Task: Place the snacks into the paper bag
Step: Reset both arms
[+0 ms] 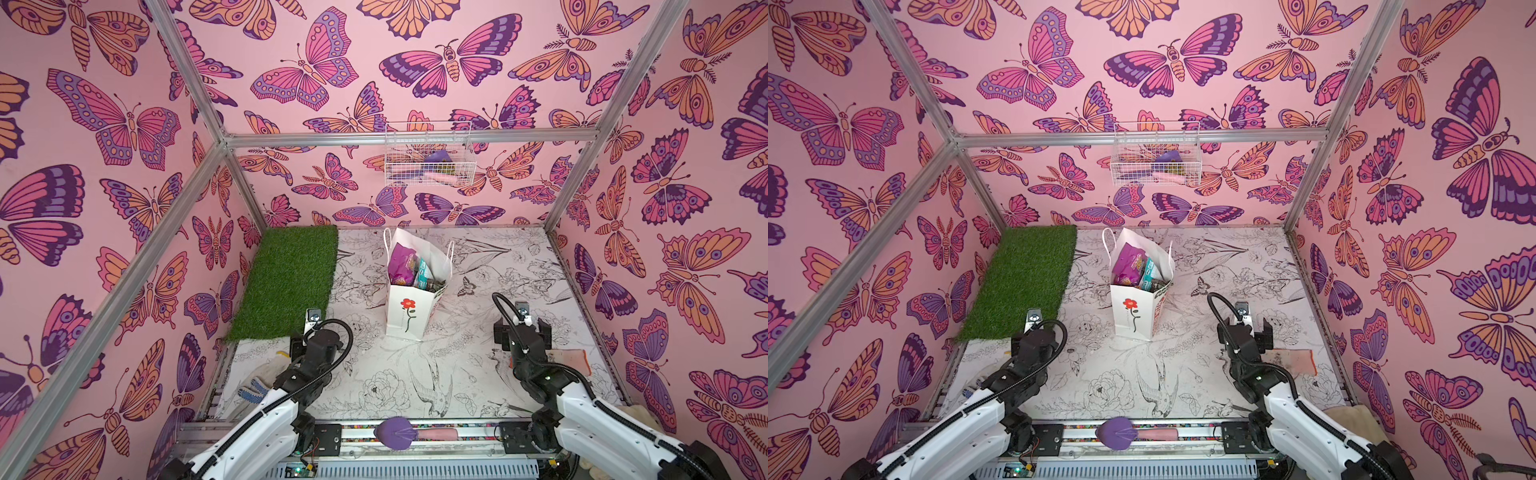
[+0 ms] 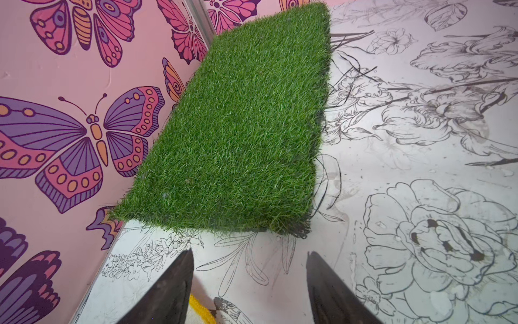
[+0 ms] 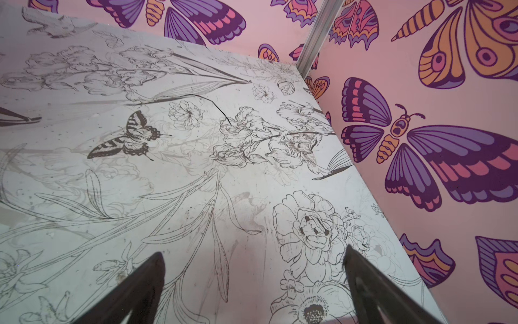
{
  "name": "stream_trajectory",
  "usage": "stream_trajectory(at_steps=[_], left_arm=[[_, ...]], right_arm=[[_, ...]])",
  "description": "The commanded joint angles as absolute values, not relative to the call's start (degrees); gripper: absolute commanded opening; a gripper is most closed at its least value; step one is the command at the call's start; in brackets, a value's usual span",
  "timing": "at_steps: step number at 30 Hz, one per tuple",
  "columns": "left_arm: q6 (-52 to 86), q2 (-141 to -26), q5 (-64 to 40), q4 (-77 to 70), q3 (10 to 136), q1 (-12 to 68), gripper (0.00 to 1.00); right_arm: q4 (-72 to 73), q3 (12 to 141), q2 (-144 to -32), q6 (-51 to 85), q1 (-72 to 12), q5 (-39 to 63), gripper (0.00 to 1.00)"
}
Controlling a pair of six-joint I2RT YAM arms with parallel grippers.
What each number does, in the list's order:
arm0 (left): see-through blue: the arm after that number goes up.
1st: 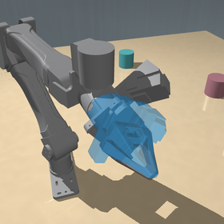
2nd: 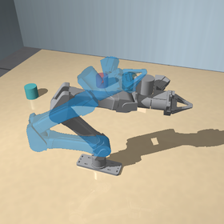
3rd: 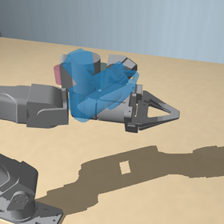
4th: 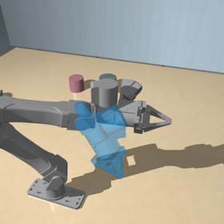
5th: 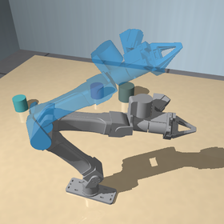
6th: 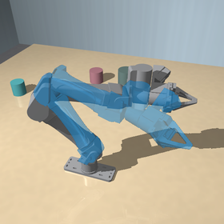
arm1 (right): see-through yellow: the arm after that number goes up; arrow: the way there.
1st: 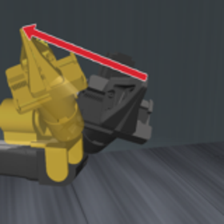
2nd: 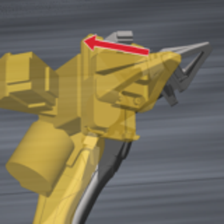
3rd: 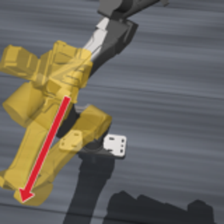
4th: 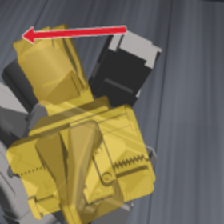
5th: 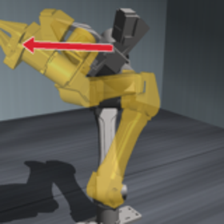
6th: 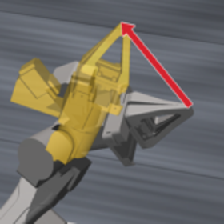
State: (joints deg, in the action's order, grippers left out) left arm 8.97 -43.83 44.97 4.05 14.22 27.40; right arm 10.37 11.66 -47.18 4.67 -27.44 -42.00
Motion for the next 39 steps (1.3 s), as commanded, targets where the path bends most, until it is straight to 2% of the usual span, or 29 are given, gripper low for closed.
stream_trajectory(at_steps=[1,7,20,39], left_arm=[[8.25,-45.71,45.35,1.83,15.30,27.49,0.66],[7.15,-45.23,45.33,-1.69,14.20,26.54,0.67],[8.04,-49.68,38.60,-5.58,15.29,19.02,0.66],[8.34,-54.39,33.84,-8.76,16.70,14.19,0.64]], right_arm=[[12.15,14.71,-49.52,5.80,-27.08,-44.70,0.99],[23.78,12.14,-52.02,4.91,-26.14,-46.77,0.99],[32.92,14.20,-61.72,5.27,-21.80,-43.73,0.99],[45.86,15.51,-71.69,0.32,-20.03,-44.04,0.99]])
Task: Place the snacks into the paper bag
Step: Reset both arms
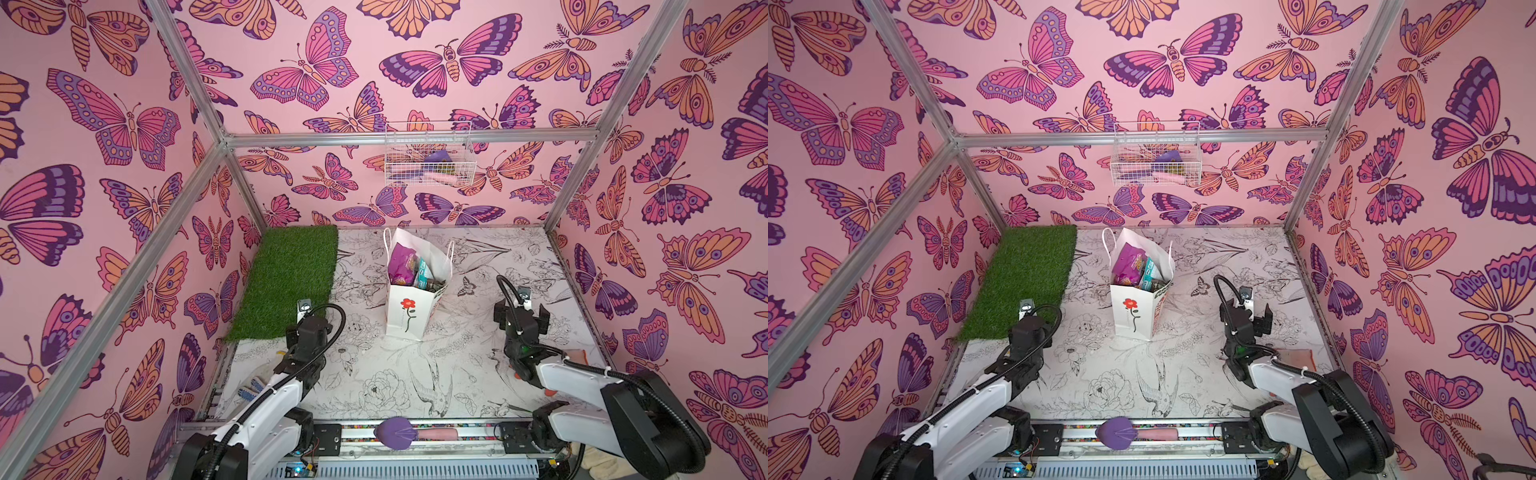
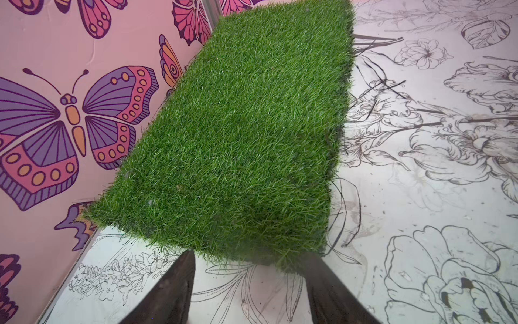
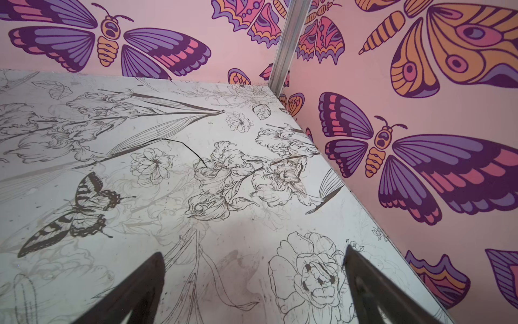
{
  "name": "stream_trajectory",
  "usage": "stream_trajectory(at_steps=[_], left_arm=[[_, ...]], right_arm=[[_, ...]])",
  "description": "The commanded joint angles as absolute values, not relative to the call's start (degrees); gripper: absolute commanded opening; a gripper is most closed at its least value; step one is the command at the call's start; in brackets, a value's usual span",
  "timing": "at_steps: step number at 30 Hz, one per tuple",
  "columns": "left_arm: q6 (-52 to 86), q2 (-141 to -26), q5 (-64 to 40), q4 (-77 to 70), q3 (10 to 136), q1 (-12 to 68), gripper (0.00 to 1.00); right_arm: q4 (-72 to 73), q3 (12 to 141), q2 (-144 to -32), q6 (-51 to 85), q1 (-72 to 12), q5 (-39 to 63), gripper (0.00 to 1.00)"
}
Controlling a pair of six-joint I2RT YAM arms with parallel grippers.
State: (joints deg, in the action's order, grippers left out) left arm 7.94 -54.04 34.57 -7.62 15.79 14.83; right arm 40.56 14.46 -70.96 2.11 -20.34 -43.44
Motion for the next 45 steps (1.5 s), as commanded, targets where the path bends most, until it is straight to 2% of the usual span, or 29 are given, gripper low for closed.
stream_trajectory(at_steps=[1,13,17,28,35,38,40,43,45], left_arm=[[8.43,-54.53,33.75,-8.85,16.69,13.99,0.64],[8.69,-53.99,34.05,-8.73,16.44,13.86,0.63],[8.65,-52.87,33.85,-8.74,15.86,13.76,0.63],[7.63,-41.14,35.16,-16.10,8.27,13.74,0.66],[7.96,-43.13,35.81,-16.34,9.01,13.63,0.65],[7.70,-44.65,36.15,-17.43,9.41,13.62,0.65],[7.63,-45.08,36.40,-18.43,9.23,13.63,0.65],[7.72,-44.66,36.84,-18.24,9.08,13.68,0.65],[7.83,-43.88,37.28,-18.47,8.64,13.62,0.65]], right_arm=[[46.89,15.31,-71.98,0.02,-20.03,-43.91,0.99],[57.43,13.07,-75.48,-3.13,-19.97,-41.65,0.99],[56.17,13.96,-75.77,-3.19,-20.02,-41.76,0.99],[60.10,10.90,-74.19,-3.70,-19.69,-38.49,0.99],[67.14,7.70,-75.00,-3.17,-16.83,-36.12,0.99],[74.16,6.43,-79.67,-1.47,-13.89,-34.20,0.99],[81.64,6.72,-87.32,-0.41,-12.78,-34.72,0.99],[78.39,7.49,-86.63,-5.12,-14.19,-27.71,0.99],[81.31,7.30,-88.63,-6.45,-15.38,-28.75,0.99]])
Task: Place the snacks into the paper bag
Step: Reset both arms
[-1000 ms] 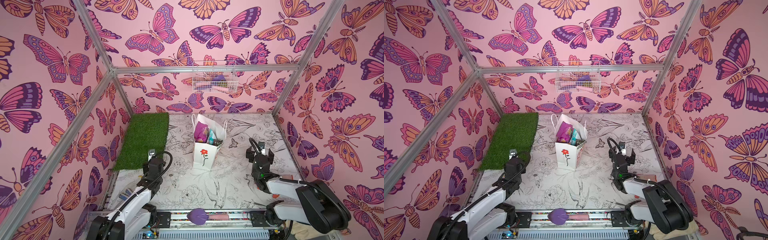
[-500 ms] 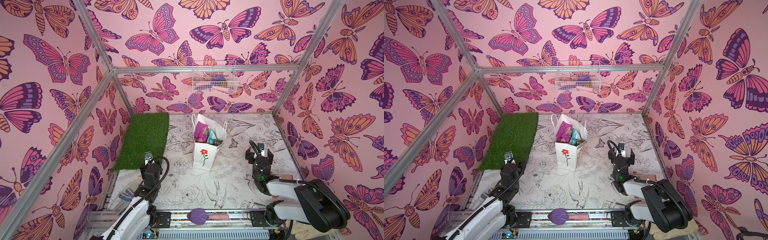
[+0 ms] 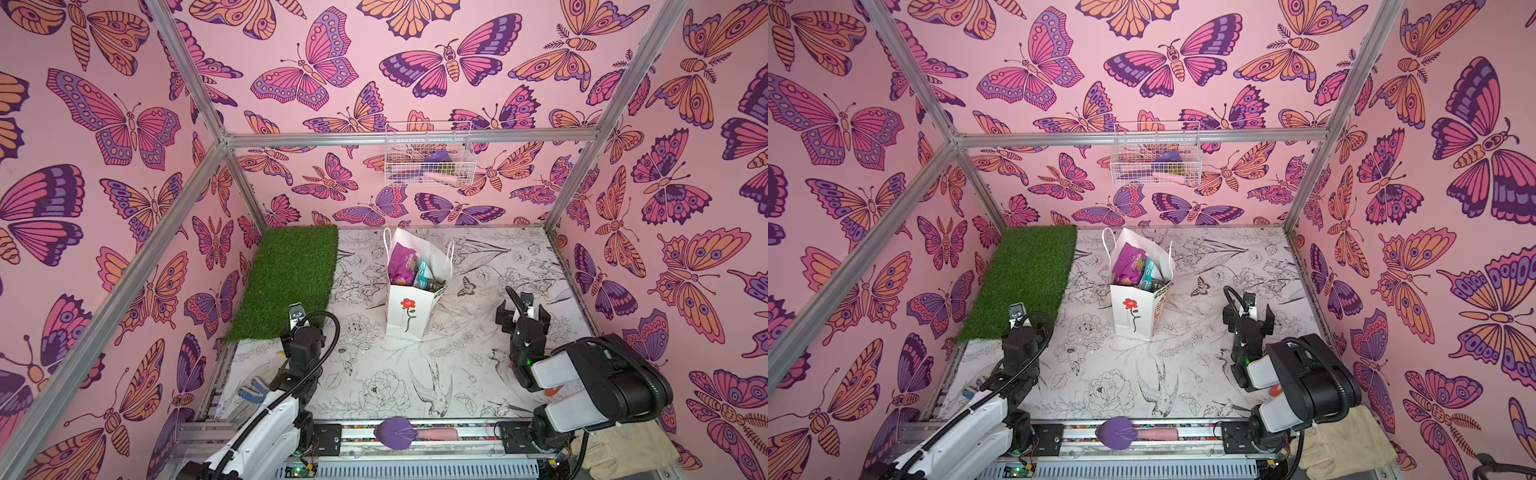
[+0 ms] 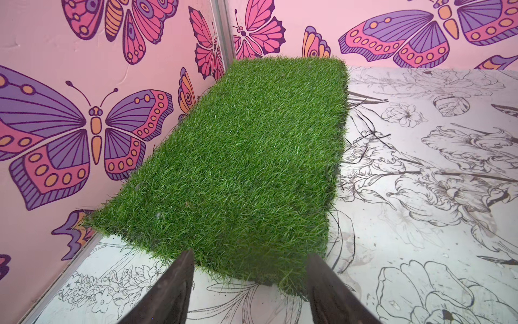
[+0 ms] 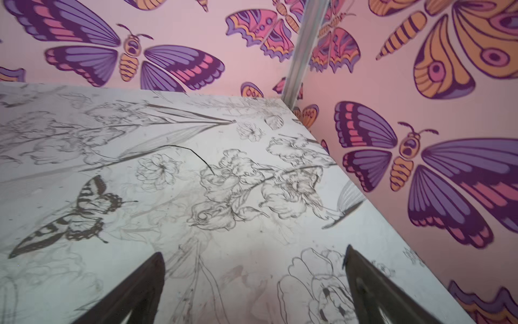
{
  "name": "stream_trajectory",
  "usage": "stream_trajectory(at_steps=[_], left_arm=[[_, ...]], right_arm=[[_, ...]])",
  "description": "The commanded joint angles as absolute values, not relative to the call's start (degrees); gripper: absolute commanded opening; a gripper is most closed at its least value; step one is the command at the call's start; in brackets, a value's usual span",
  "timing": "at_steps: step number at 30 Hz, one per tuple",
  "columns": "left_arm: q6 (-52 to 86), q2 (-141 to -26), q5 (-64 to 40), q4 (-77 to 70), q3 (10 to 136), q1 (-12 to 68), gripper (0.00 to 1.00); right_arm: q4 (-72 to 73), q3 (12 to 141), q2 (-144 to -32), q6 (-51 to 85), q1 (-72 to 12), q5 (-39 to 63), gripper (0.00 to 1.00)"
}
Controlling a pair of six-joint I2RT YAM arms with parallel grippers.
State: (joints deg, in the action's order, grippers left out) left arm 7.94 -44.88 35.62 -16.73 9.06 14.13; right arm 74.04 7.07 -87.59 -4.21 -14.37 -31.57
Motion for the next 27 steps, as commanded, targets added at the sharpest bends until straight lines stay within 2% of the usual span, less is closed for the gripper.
stream_trajectory(at_steps=[1,7,11,14,21,27], left_arm=[[7.76,-43.22,37.37,-19.49,8.01,13.62,0.66],[5.80,-41.99,37.94,-31.87,2.70,13.63,0.68],[5.15,-44.43,37.50,-34.88,2.62,13.54,0.68],[3.73,-48.22,36.62,-38.62,3.09,13.54,0.68],[-0.41,-63.53,37.15,-60.20,2.49,13.25,0.69],[-2.17,-72.32,36.84,-69.10,4.64,13.12,0.70]], right_arm=[[81.70,7.00,-88.63,-6.34,-15.30,-28.67,0.99],[81.69,7.07,-88.62,-6.42,-15.37,-28.65,0.99],[81.74,7.16,-88.67,-6.46,-15.30,-28.64,0.99],[81.74,7.20,-88.64,-6.55,-15.29,-28.51,0.99],[81.69,7.10,-88.60,-6.99,-15.41,-27.60,0.99],[81.67,7.08,-88.62,-6.94,-15.45,-27.60,0.99]])
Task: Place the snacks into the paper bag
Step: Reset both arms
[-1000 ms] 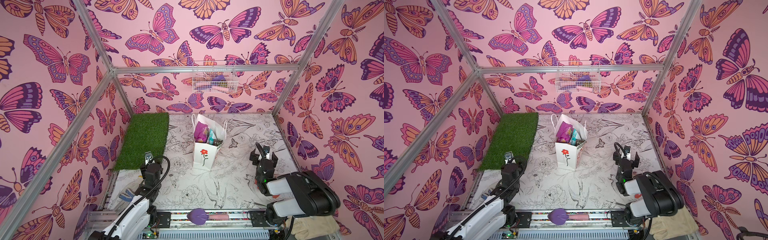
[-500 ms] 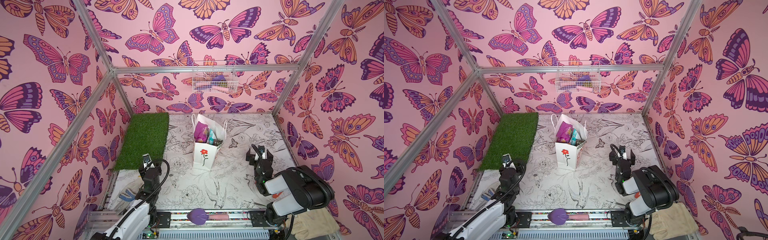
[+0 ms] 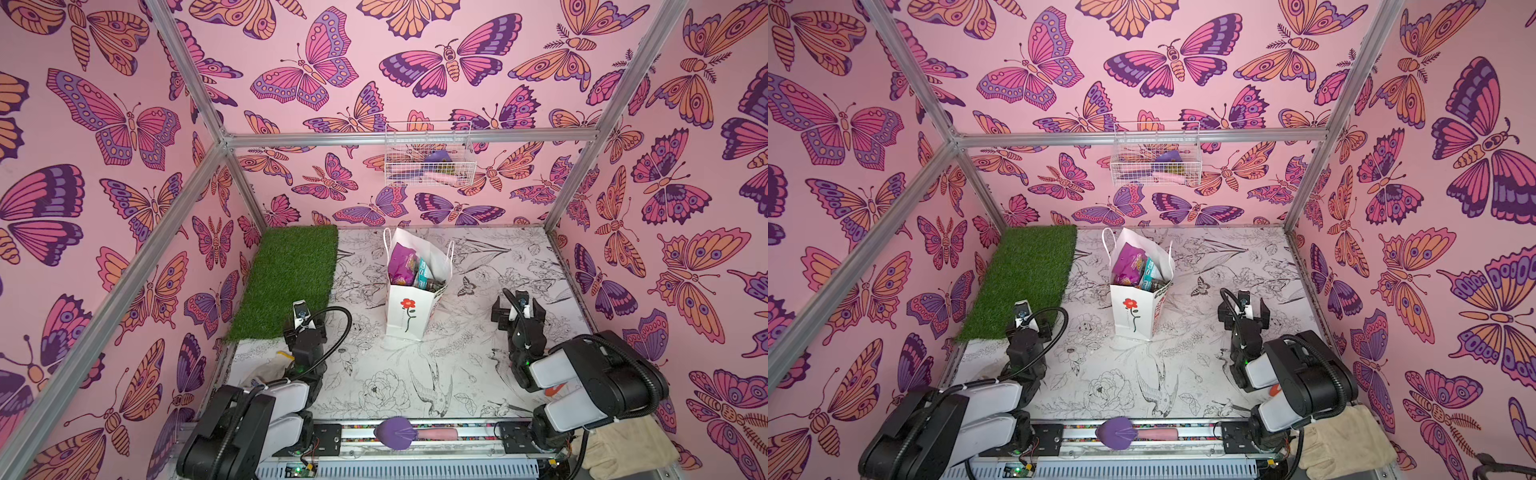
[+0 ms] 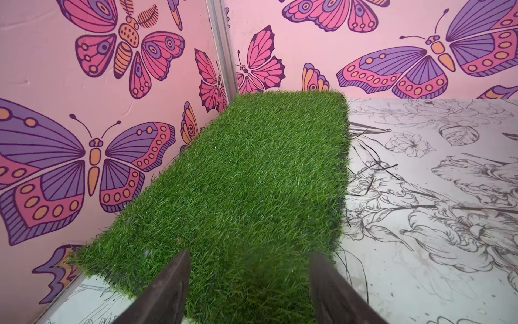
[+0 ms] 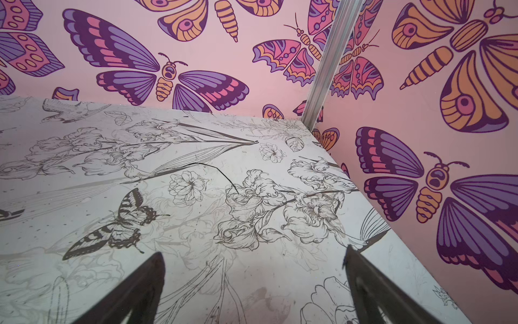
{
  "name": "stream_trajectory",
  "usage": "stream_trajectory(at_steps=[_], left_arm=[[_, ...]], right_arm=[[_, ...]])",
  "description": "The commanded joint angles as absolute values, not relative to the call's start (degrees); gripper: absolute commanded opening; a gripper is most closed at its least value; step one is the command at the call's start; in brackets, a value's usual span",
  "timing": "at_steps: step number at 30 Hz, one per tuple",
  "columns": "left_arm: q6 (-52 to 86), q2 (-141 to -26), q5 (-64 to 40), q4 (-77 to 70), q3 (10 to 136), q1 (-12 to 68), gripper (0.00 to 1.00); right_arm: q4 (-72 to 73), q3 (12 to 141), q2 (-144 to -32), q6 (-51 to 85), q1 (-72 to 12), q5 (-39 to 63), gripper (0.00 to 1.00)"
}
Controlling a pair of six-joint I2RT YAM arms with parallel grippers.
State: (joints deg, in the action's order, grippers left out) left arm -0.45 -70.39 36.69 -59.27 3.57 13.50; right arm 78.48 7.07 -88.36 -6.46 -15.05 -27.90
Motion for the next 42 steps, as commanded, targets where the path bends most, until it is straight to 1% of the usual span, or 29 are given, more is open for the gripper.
stream_trajectory(at_steps=[1,5,7,9,10,11,14,18,21,22,25,28,29,33,34,37,42], left_arm=[[-2.49,-75.75,36.85,-70.91,4.61,13.11,0.70],[-4.21,-80.10,36.39,-76.17,5.21,13.27,0.71],[-3.08,-82.07,35.01,-77.64,4.43,11.95,0.73],[-1.67,-87.47,32.33,-81.63,5.75,9.64,0.77],[-3.15,-87.83,30.18,-80.07,6.98,9.61,0.99],[-4.61,-88.69,27.92,-80.09,7.62,10.08,0.99],[-7.54,-90.26,27.73,-81.36,7.92,12.28,0.99],[-8.35,-90.59,26.63,-81.74,7.73,12.74,0.99],[-8.39,-90.61,26.35,-81.68,7.72,12.74,0.99],[-8.73,-90.62,25.30,-81.74,7.65,12.76,0.99],[-8.88,-90.62,24.01,-81.69,7.41,12.79,0.99],[-9.05,-90.75,22.45,-81.65,7.22,12.59,0.99],[-9.05,-90.89,21.49,-81.72,7.21,12.40,0.99],[-7.63,-93.54,16.17,-81.67,8.06,9.59,0.99],[-8.47,-94.41,16.30,-81.60,9.12,9.15,0.99],[-7.04,-92.29,16.25,-76.63,10.03,8.41,0.99],[-7.21,-92.96,16.33,-78.02,9.91,8.37,0.99]], right_arm=[[81.74,7.10,-88.59,-6.94,-15.45,-27.60,0.99],[81.69,7.07,-88.65,-6.94,-15.45,-27.60,0.99],[81.73,7.10,-88.68,-6.94,-15.46,-27.55,0.99],[81.73,7.12,-88.71,-6.94,-15.44,-27.64,0.99],[81.71,7.08,-88.65,-6.95,-15.39,-27.58,0.99],[81.71,7.07,-88.60,-6.99,-15.39,-27.58,0.99],[81.73,7.11,-88.68,-6.90,-15.45,-27.67,0.99],[81.64,7.20,-88.81,-6.71,-15.22,-27.67,0.99],[80.80,8.04,-89.59,-3.96,-12.76,-26.36,0.99],[78.48,9.31,-89.66,-3.49,-12.02,-25.08,0.99],[72.33,13.75,-91.82,-0.69,-9.90,-26.87,0.99],[54.85,19.95,-87.19,2.51,-7.29,-24.14,0.99],[49.38,21.38,-86.37,3.77,-5.85,-21.74,0.99],[49.27,21.56,-86.40,4.77,-4.77,-21.45,0.99],[49.70,21.47,-86.46,4.68,-4.73,-21.36,0.99],[51.16,20.40,-85.96,3.18,-5.11,-19.90,0.99],[55.63,18.28,-86.04,2.02,-6.24,-20.56,0.99]])
